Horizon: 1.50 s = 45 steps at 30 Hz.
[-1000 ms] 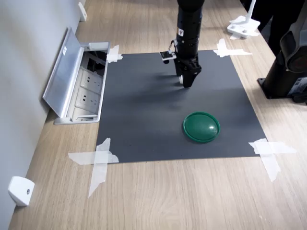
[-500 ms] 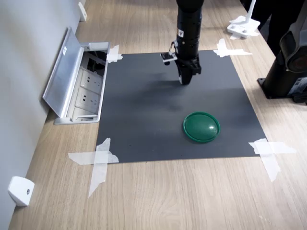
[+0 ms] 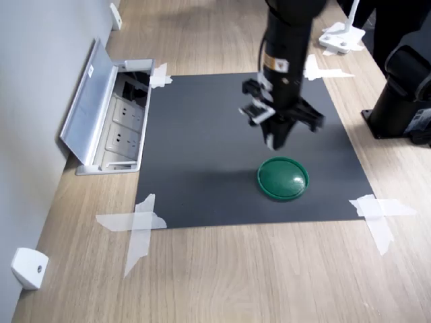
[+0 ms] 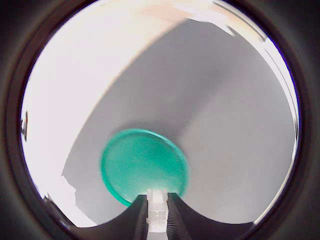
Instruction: Grasp a white terminal and put it on the green lid.
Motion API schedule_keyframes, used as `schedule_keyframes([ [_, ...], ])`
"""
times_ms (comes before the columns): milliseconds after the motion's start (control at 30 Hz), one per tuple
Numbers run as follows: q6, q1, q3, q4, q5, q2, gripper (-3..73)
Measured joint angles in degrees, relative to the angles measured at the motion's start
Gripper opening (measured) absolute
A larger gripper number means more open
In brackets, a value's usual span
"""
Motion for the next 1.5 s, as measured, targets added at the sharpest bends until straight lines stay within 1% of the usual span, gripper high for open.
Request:
schedule_keyframes([
  [67, 0.4, 2.5, 0.0, -0.1, -0.6, 0.4, 9.0],
  [133, 1.4, 3.7, 0.0, -0.6, -1.3, 1.3, 9.0],
  [200, 2.4, 4.0, 0.0, -1.3, -1.9, 2.8, 9.0],
  [367, 2.1, 4.0, 0.0, -1.8, -2.4, 5.8, 9.0],
  [467, 1.3, 4.1, 0.0, -2.2, -3.0, 6.5, 11.6],
  [500, 1.2, 4.1, 0.0, -2.3, -3.1, 6.7, 13.5],
  [567, 0.9, 4.1, 0.0, -2.4, -3.3, 6.8, 20.2],
  [633, 0.8, 4.1, 0.0, -2.4, -3.5, 6.8, 29.9],
  [733, 0.7, 4.1, 0.0, -2.5, -4.0, 6.8, 49.9],
  [800, 0.7, 4.1, 0.0, -2.6, -4.1, 6.8, 61.2],
  [833, 0.8, 4.1, 0.0, -2.7, -4.2, 6.8, 65.7],
  [900, 1.0, 4.1, 0.0, -2.8, -4.4, 6.7, 70.2],
  [967, 1.1, 4.1, 0.0, -2.8, -5.0, 6.1, 71.1],
  [1033, 1.1, 4.1, 0.0, -2.8, -5.6, 4.5, 69.9],
  [1100, 1.1, 4.1, 0.0, -2.8, -6.6, 2.2, 64.6],
  [1200, 1.2, 4.1, 0.0, -1.7, -8.2, -1.0, 49.1],
  [1367, 2.5, 2.9, 0.0, 1.9, -8.9, -5.5, 11.9],
  [1400, 3.0, 2.1, 0.0, 2.3, -9.2, -6.5, 7.0],
  [1467, 4.0, 0.2, 0.1, 2.4, -10.5, -9.1, 2.3],
  [1500, 4.4, -0.9, 0.4, 2.2, -11.6, -10.6, 1.1],
])
